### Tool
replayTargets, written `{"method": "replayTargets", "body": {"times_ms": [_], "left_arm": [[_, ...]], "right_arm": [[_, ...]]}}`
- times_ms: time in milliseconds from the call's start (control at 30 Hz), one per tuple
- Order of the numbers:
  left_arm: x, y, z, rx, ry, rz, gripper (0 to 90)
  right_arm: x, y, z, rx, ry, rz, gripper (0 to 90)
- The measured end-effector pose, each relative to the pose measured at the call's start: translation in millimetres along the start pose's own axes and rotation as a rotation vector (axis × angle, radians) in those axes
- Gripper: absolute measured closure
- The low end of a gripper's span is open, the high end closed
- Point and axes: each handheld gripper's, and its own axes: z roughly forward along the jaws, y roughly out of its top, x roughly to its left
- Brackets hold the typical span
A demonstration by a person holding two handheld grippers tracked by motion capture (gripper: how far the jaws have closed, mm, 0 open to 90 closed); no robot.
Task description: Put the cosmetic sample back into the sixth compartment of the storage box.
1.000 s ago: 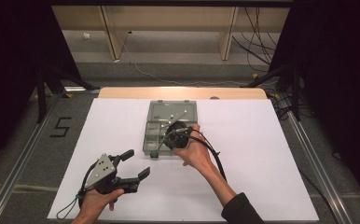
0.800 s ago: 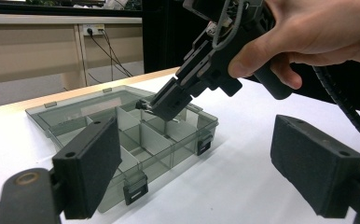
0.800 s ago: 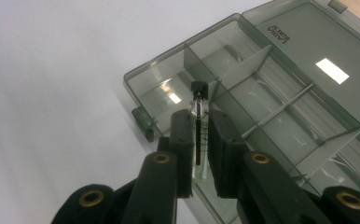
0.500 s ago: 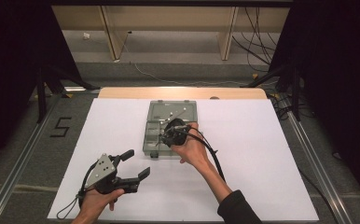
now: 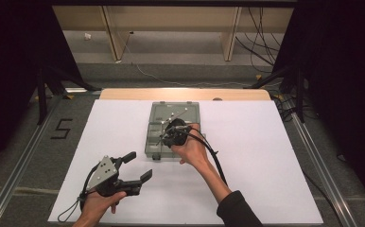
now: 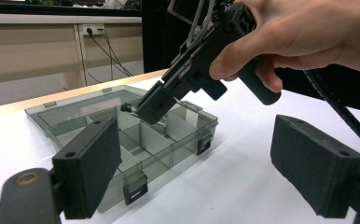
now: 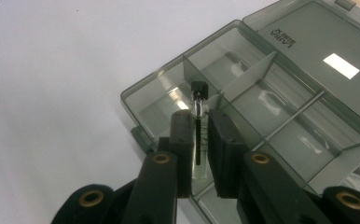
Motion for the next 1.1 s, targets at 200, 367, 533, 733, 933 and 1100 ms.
{"method": "replayTargets", "body": {"times_ms": [200,367,533,733,933,1100], "left_arm": [[0.4,0.1,-0.2,-0.002,-0.001,0.000,15.8],[0.4,0.3,-0.5,-0.001,-0.001,0.002,15.8],[0.4,0.3,-0.6,-0.001,-0.001,0.003,15.8],[0.5,0.3,-0.6,-0.001,0.001,0.006,15.8],[1.2,0.3,-0.3,-0.002,0.002,0.012,15.8],[0.4,0.0,-0.6,0.000,0.002,-0.003,15.8]], "right_arm": [[-2.3,1.0,4.7,0.023,0.014,0.035,80.8],[-4.0,-0.3,10.8,0.028,0.007,0.029,80.8],[-5.0,-0.6,13.1,0.036,0.004,0.043,80.7],[-7.8,-2.3,19.1,0.054,0.015,0.060,80.5],[-7.8,-1.9,21.6,0.060,-0.006,0.054,72.9],[-8.0,-0.4,15.5,0.023,-0.028,0.040,62.5]]}}
